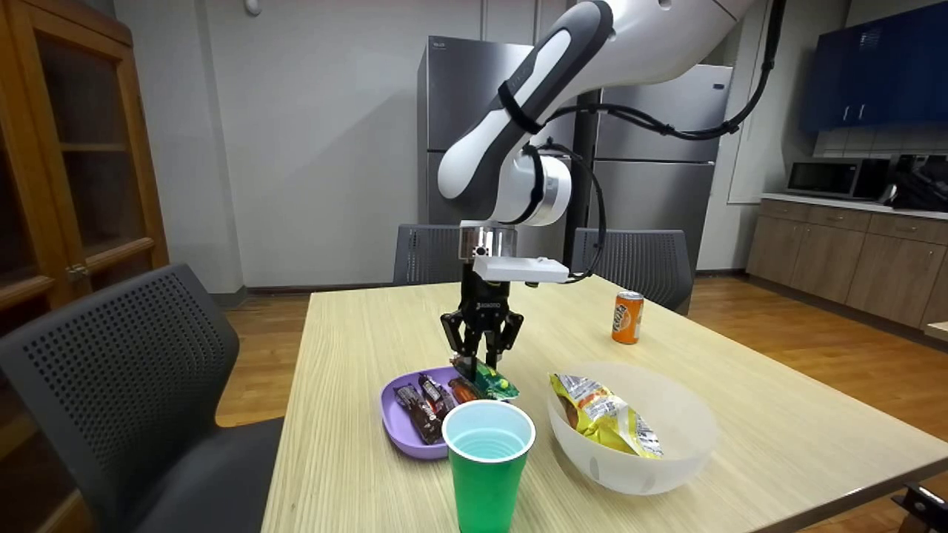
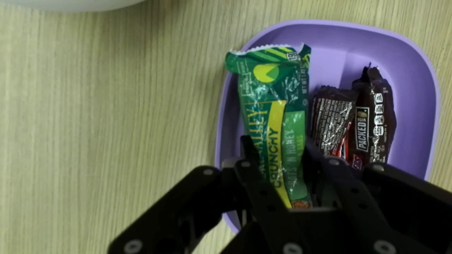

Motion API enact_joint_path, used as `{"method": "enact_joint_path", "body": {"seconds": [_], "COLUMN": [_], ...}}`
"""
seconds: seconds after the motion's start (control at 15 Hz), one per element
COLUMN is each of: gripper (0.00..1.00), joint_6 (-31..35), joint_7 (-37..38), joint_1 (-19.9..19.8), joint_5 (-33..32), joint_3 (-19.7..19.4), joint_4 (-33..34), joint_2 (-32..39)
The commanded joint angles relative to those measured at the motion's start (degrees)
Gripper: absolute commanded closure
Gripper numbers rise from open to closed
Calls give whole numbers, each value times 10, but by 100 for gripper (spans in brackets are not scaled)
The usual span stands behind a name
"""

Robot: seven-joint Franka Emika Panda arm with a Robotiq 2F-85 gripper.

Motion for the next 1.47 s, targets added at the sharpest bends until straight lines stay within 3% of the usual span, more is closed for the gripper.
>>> {"method": "enact_joint_path", "body": {"seconds": [0.0, 0.4, 0.73, 1.4], "gripper": [40, 1, 0, 0], "joint_6": [0, 10, 10, 21], "joint_7": [8, -3, -23, -50], "joint_1": [2, 5, 6, -3], "joint_5": [-9, -13, -29, -114], "joint_3": [4, 10, 12, 1], "joint_4": [0, -20, -42, -162], "joint_2": [-5, -27, -59, -177]}}
